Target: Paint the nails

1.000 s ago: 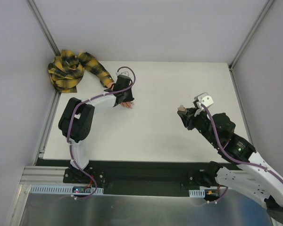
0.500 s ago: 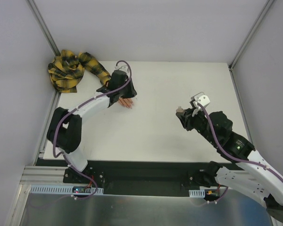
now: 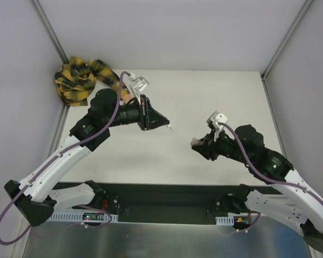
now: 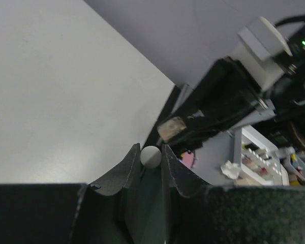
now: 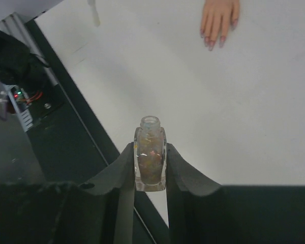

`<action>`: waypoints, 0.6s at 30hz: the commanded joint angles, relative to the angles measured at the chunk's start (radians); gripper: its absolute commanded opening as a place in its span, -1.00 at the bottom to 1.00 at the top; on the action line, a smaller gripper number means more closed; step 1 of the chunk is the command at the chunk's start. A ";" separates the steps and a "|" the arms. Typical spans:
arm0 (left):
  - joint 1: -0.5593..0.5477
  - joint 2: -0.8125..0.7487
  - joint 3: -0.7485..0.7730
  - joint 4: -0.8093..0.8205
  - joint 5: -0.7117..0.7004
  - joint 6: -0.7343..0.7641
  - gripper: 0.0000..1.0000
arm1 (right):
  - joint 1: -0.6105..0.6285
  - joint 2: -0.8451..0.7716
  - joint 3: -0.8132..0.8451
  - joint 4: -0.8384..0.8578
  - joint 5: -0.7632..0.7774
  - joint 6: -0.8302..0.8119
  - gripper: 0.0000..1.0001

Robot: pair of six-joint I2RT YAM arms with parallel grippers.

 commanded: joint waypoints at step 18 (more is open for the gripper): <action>-0.195 -0.021 0.067 -0.035 0.073 -0.071 -1.00 | 0.021 0.023 0.094 0.139 -0.465 -0.002 -1.00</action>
